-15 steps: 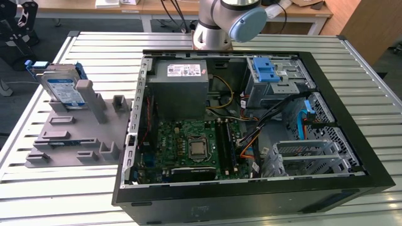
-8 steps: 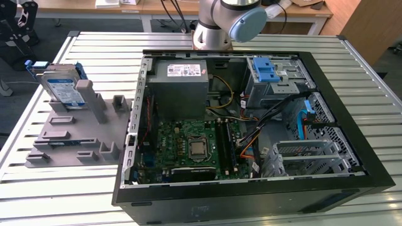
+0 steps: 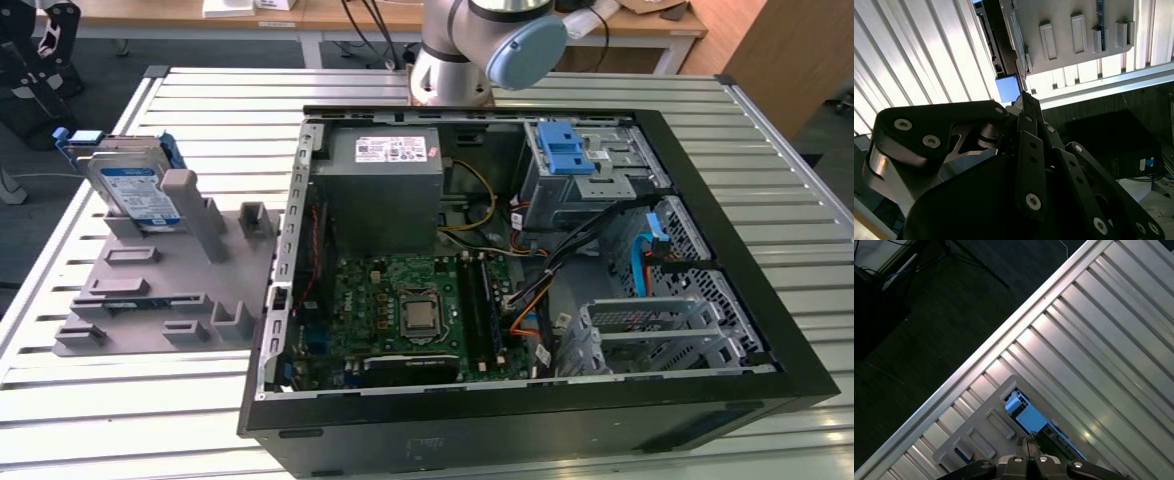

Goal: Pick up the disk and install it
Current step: 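Pick up the disk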

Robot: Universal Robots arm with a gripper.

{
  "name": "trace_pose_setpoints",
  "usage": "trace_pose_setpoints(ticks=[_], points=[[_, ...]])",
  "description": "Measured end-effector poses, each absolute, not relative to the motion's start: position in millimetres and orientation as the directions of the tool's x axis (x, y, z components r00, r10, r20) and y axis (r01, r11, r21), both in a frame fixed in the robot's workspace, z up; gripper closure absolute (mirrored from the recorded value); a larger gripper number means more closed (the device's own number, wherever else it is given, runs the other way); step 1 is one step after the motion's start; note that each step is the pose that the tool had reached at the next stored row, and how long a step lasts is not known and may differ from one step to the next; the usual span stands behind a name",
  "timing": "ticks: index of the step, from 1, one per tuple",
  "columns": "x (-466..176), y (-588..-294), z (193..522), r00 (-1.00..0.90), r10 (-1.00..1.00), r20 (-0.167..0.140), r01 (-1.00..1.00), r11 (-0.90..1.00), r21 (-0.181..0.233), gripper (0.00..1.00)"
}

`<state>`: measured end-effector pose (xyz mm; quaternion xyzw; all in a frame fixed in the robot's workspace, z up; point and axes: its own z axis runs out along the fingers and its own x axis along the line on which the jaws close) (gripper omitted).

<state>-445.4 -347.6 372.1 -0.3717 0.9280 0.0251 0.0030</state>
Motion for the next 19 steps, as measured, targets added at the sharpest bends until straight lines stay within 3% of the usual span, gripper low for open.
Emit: trace_pose_setpoints(ticks=[19], points=[[-445.4, -347.6, 369.0, -0.528, -0.849, -0.024, -0.849, 0.527, 0.044, 0.89]])
